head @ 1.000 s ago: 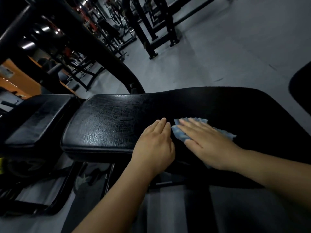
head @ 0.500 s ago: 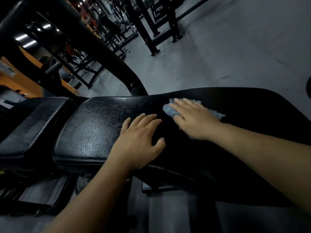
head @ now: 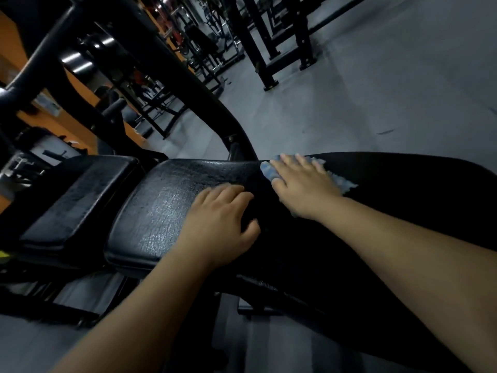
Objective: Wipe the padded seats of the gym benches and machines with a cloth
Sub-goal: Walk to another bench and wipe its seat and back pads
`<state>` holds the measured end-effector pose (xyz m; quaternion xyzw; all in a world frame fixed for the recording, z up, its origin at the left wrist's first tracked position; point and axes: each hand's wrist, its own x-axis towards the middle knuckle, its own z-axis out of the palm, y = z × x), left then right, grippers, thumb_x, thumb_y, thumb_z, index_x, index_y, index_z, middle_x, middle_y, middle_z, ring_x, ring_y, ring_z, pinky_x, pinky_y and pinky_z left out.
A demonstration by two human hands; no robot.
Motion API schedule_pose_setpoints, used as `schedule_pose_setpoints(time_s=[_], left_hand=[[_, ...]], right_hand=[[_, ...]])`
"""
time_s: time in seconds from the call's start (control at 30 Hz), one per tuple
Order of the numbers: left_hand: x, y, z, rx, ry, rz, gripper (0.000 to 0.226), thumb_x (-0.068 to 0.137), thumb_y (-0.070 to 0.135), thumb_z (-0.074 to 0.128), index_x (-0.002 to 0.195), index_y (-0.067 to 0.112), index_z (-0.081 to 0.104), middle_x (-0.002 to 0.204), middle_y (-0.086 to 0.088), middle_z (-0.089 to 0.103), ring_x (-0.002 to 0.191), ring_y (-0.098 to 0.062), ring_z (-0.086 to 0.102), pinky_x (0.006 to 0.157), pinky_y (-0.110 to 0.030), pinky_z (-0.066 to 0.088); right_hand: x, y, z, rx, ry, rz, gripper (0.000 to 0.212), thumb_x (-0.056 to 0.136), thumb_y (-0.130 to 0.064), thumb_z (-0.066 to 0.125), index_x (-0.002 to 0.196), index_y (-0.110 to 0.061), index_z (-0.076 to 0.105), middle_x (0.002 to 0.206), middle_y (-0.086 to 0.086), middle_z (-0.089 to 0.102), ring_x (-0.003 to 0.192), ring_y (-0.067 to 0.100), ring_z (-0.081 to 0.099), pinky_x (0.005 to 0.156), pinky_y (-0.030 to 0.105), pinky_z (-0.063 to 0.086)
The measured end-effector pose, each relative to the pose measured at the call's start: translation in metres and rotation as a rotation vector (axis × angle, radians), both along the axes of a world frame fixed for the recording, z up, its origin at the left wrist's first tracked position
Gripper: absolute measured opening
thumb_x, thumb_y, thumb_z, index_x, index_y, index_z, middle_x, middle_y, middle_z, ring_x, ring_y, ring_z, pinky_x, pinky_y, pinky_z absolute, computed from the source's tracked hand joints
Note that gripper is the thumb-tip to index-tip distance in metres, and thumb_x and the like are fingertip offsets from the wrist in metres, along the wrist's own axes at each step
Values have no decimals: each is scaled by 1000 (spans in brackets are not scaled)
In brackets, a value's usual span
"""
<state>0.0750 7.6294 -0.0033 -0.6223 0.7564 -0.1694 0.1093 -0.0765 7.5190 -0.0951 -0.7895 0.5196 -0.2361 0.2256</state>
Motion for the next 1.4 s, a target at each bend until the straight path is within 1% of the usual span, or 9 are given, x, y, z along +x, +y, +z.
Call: schedule_pose_setpoints(time_s=[0.2, 0.4, 0.57, 0.67, 0.8, 0.9, 1.03, 1.2, 1.4], left_hand=[[15, -5, 5, 21, 26, 104, 78, 77, 70, 18, 147, 40, 34, 160, 12, 28, 150, -18, 16, 119, -54, 14], [14, -6, 5, 0, 60, 93, 76, 76, 68, 22, 144, 38, 39, 157, 13, 32, 149, -17, 18, 119, -54, 14], [17, -5, 4, -32, 153, 73, 47, 77, 57, 28, 114, 33, 47, 145, 13, 46, 145, -14, 28, 118, -52, 18], [18, -7, 5, -26, 128, 48, 63, 76, 52, 22, 131, 33, 47, 150, 15, 41, 146, -11, 25, 119, -51, 17], [15, -9, 7, 0, 107, 67, 65, 80, 44, 24, 140, 31, 46, 153, 13, 39, 145, -13, 27, 118, -51, 19], [21, -6, 14, 92, 93, 37, 78, 75, 51, 14, 146, 33, 42, 158, 12, 33, 148, -13, 22, 120, -48, 17], [58, 16, 36, 146, -29, 25, 80, 82, 68, 6, 153, 40, 27, 164, 14, 18, 152, -11, 11, 121, -44, 8], [66, 24, 38, 100, 15, 56, 74, 84, 59, 9, 152, 39, 31, 163, 13, 23, 151, -13, 15, 120, -50, 11], [69, 24, 37, 89, 43, 34, 74, 82, 48, 11, 151, 36, 35, 161, 12, 26, 150, -13, 17, 120, -51, 12]], right_hand=[[-31, 69, -9, -164, -59, 382, 73, 86, -60, -1, 157, -44, 4, 163, -23, -7, 150, 1, -13, 121, 26, -11], [16, 0, 15, -64, -8, 61, 56, 104, -42, 25, 158, -32, 16, 168, -8, 10, 154, 16, 5, 124, 41, 1], [0, 74, 4, -145, -103, 369, 65, 95, -56, 6, 158, -39, 0, 162, -24, -11, 149, -1, -17, 123, 30, -10], [-33, 72, -11, -108, -68, 362, 66, 87, -61, -2, 152, -50, -5, 160, -28, -13, 146, -7, -18, 122, 25, -8], [7, 60, 15, -38, -28, 124, 59, 101, -45, 16, 159, -34, 12, 167, -12, 2, 153, 11, -3, 124, 36, -2], [18, 114, 18, -99, -71, 246, 62, 101, -44, 16, 160, -28, 6, 167, -12, -5, 152, 8, -10, 124, 34, -7], [-32, 130, 0, -76, -72, 398, 76, 82, -56, -2, 157, -43, -2, 160, -25, -16, 146, -5, -21, 116, 19, -17], [25, 90, 29, -34, -20, 123, 62, 99, -40, 20, 160, -30, 9, 168, -9, 0, 154, 15, -3, 124, 39, -4], [1, 155, 16, -180, -113, 484, 76, 85, -50, 5, 158, -36, 18, 167, -12, 4, 153, 10, -3, 122, 29, -8]])
